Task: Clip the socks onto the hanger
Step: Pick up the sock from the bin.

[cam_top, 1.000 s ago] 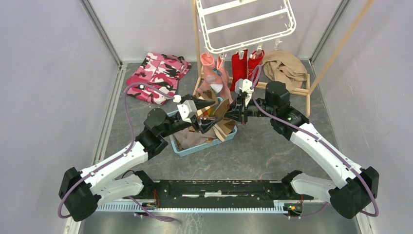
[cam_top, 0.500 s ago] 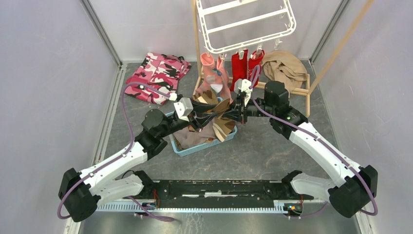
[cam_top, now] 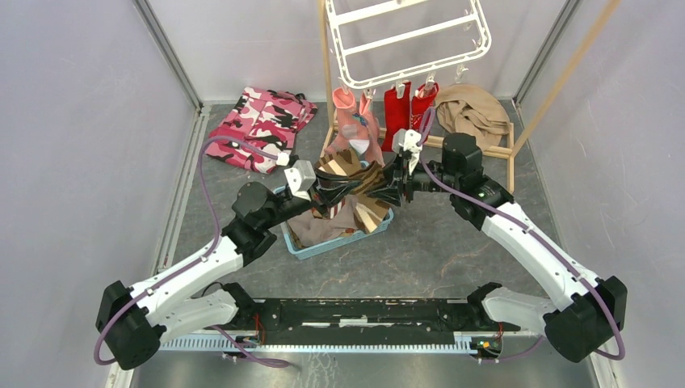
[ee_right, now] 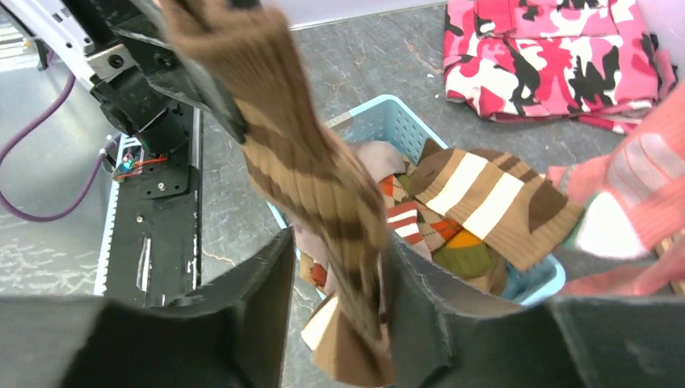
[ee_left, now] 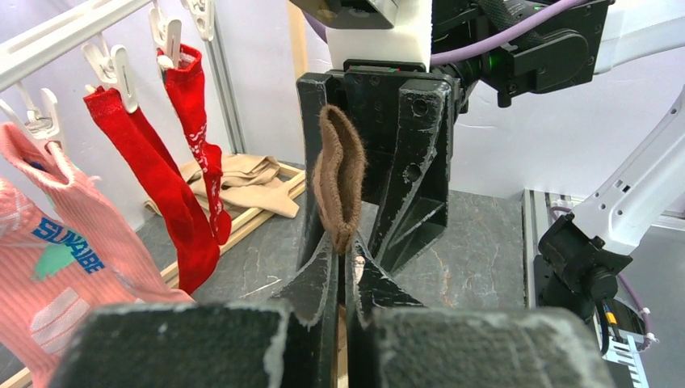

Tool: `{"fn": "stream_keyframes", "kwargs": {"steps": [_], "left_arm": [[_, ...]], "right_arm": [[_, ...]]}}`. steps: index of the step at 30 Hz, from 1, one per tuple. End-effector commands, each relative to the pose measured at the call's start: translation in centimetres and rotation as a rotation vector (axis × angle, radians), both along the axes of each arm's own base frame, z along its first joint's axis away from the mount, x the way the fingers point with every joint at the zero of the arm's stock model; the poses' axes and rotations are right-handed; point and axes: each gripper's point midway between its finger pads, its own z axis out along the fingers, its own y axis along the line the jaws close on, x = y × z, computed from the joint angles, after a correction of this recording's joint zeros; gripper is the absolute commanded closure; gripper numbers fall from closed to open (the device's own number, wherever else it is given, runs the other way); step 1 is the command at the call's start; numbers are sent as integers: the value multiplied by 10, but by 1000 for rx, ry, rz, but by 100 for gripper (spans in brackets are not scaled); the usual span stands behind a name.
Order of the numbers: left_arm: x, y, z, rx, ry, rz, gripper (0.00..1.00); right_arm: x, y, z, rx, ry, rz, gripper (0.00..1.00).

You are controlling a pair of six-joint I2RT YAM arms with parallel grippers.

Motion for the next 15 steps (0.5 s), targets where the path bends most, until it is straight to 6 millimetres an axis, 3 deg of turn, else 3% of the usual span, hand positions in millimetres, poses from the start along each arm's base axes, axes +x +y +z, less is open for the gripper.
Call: {"fn": "stream_keyframes", "kwargs": {"steps": [1, 3, 6, 15], "left_arm": [[-3, 11, 18, -5, -71, 37, 98], [-3, 12, 12, 56, -94, 48, 98], [-4, 12, 0, 150, -109, 42, 98], [-11, 1, 0, 197, -138, -46, 98]], "right_arm": [[4, -14, 31, 31, -107, -17, 44], [1, -17, 36, 23, -145, -7, 36], [-8, -15, 49, 52, -186, 39, 31], [-15, -6, 74, 141, -202, 112, 29]]}}
